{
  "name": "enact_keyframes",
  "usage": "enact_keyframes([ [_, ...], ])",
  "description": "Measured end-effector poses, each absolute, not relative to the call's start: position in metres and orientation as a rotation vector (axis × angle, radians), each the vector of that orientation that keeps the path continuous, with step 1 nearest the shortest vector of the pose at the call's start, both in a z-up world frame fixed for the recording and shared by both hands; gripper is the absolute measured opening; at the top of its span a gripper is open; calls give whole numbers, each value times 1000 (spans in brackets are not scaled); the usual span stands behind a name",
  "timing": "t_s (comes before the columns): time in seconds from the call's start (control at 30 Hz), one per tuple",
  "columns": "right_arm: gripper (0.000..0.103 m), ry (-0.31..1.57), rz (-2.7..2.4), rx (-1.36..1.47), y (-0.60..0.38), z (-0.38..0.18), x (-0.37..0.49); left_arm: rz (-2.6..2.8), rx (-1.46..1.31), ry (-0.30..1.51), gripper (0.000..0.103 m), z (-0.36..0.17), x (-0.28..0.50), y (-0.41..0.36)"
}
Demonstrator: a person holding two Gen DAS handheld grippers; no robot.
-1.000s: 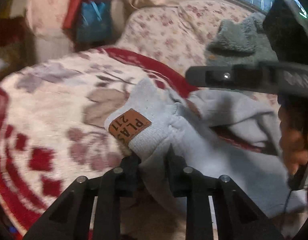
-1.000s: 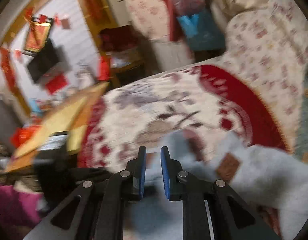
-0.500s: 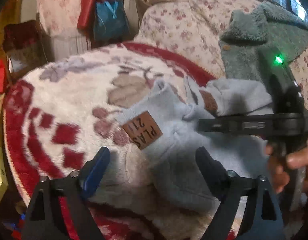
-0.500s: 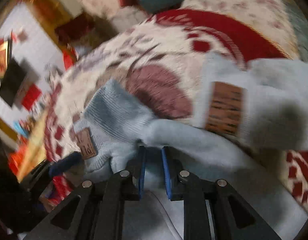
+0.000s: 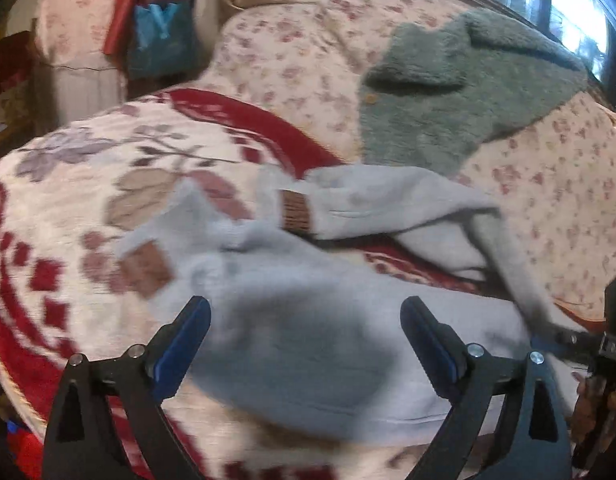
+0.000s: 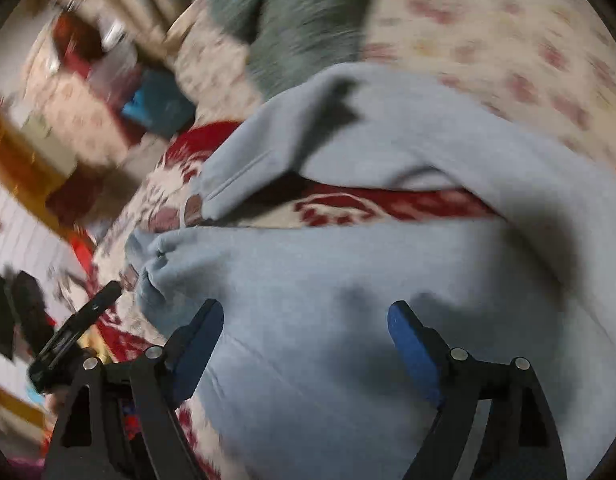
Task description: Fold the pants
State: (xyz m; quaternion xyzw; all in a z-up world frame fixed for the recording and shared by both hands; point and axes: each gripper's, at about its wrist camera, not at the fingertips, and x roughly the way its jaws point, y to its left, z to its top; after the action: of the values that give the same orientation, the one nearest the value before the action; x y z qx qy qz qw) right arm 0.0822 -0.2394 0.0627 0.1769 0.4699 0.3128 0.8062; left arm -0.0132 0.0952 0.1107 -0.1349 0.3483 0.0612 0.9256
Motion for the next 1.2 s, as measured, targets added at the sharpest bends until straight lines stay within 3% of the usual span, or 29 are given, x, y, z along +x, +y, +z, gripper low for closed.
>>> enact_keyframes([
  [0.2, 89, 969, 542, 508, -307, 66, 63, 41, -311, 801, 96, 102, 26, 61],
  [0.4, 89, 920, 423, 334, -330, 79, 60, 49, -342, 864, 97, 88, 72, 50],
  [0.6, 89, 941, 478, 420, -337, 69, 70, 78, -502, 911, 97, 69, 112, 58],
  [1.2, 89, 956, 566, 462, -338, 45, 80, 137, -1014, 703, 97, 26, 166, 87],
])
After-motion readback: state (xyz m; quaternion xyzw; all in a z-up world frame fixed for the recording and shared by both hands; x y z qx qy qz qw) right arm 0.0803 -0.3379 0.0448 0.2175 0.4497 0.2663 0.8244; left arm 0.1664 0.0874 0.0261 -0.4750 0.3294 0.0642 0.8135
